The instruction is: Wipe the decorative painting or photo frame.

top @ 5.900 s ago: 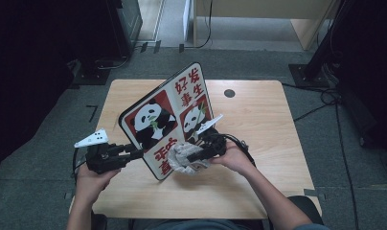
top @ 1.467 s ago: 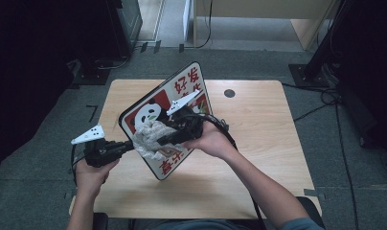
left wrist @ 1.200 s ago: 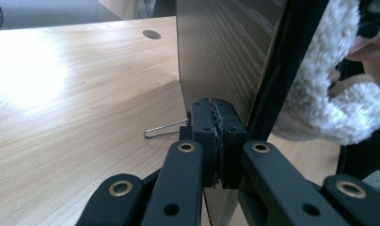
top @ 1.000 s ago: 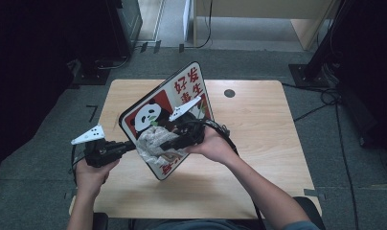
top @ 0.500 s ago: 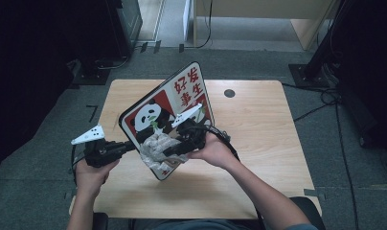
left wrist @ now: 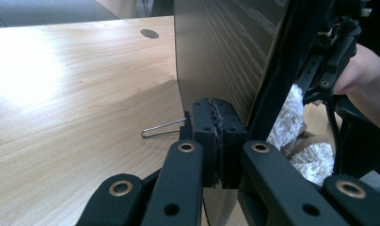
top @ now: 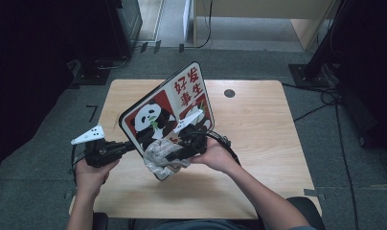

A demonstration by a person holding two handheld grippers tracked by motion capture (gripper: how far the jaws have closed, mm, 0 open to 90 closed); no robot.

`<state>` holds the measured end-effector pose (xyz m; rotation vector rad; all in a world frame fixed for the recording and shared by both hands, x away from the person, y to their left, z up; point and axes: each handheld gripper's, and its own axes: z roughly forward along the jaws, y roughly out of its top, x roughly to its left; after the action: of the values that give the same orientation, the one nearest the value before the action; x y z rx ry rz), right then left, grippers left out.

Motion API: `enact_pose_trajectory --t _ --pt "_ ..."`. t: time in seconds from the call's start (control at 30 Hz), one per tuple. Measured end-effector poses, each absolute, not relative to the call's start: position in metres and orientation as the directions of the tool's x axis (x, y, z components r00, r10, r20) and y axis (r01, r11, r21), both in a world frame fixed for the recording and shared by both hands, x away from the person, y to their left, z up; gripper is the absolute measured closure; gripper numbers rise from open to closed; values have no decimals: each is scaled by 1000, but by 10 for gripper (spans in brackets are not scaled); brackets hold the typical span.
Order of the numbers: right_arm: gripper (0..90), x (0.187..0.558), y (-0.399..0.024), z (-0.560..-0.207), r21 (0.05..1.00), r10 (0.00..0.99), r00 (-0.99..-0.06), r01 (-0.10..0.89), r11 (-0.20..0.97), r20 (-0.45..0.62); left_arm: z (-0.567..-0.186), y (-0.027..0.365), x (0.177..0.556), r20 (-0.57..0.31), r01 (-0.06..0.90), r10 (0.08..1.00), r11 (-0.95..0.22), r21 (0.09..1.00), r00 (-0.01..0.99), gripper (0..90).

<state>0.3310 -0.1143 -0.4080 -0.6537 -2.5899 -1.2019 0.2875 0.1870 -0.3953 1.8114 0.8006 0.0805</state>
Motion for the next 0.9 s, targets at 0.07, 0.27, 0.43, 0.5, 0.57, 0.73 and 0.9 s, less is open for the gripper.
enact_pose_trajectory --t 0.07,0.27,0.43,0.5,0.57,0.73,0.9 --pt "659 331 -115 -411 668 304 -877 480 569 371 -395 187 288 -319 480 554 -171 861 769 891" --pt "657 330 -117 -420 671 298 -879 476 569 371 -396 187 287 -318 478 554 -170 862 770 890" --pt "657 330 -119 -428 665 296 -875 484 569 383 -396 187 287 -319 478 552 -169 862 770 890" --pt "657 330 -120 -431 663 296 -873 488 568 389 -396 187 287 -319 478 553 -169 862 770 890" --pt "656 329 -120 -434 667 292 -874 485 565 388 -396 187 287 -319 478 553 -169 862 770 890" --pt "654 328 -123 -445 663 290 -873 486 569 391 -396 187 287 -319 477 552 -167 863 770 889" --pt "654 328 -125 -455 645 298 -864 502 576 406 -396 187 287 -320 478 551 -167 863 770 890"
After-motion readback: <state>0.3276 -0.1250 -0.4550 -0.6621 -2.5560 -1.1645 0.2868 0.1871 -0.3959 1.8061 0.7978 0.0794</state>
